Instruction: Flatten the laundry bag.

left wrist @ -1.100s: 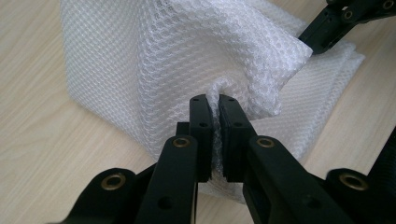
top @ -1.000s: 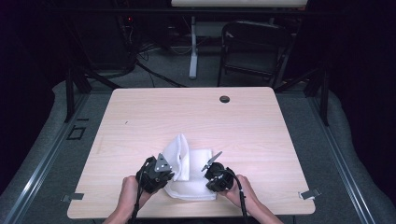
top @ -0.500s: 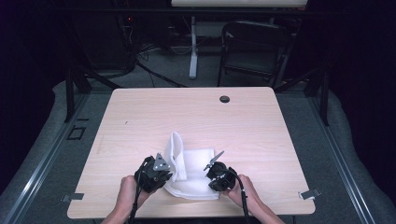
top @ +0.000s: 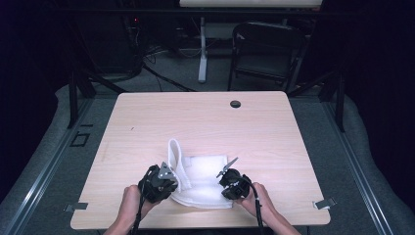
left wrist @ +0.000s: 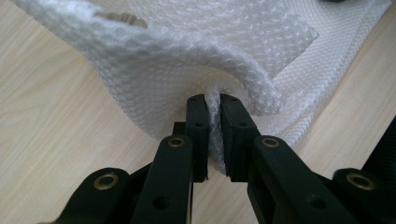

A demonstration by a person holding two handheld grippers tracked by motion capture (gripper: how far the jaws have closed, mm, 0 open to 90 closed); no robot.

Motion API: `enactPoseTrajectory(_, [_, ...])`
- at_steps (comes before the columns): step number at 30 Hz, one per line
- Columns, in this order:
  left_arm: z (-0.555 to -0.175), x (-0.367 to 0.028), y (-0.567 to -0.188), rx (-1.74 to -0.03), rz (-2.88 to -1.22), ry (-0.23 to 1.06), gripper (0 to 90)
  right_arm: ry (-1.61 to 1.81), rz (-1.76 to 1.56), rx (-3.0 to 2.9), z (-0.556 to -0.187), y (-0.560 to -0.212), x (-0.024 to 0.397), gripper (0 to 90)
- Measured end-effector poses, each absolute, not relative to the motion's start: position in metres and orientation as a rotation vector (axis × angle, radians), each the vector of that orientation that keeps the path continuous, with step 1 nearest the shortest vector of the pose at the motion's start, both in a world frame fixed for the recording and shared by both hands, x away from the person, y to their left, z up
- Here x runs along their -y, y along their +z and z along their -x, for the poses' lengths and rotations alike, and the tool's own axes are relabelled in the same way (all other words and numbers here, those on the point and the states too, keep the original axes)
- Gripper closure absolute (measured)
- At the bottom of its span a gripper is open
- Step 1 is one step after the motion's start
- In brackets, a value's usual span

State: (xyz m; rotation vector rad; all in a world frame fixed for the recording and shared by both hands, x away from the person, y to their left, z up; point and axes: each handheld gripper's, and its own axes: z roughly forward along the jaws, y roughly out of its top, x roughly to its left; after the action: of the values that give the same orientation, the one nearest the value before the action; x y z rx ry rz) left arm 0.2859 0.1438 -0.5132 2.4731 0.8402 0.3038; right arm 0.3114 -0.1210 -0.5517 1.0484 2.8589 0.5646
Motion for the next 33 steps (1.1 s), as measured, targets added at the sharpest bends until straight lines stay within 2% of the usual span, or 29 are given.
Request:
enactPoseTrajectory(24, [-0.285,-0.175,-0.517,-0.905,-2.474,0.224,78.3,0.573,-1.093,-2.857,-0.316,-0.552,0.131,90.0])
enactPoseTrajectory(28, [-0.284,-0.184,-0.517,-0.92,-2.471,0.202,72.1,0.573,-1.089,-2.861,-0.317,-0.551,0.131,90.0])
enactPoseTrajectory(30, [-0.283,-0.191,-0.517,-0.931,-2.464,0.179,66.2,0.577,-1.094,-2.862,-0.317,-0.551,0.131,90.0])
enactPoseTrajectory(31, [-0.282,-0.197,-0.517,-0.957,-2.454,0.158,56.8,0.58,-1.096,-2.859,-0.317,-0.552,0.132,90.0])
enactPoseTrajectory(33, [-0.281,-0.204,-0.516,-0.988,-2.433,0.156,49.9,0.583,-1.1,-2.862,-0.318,-0.552,0.133,90.0])
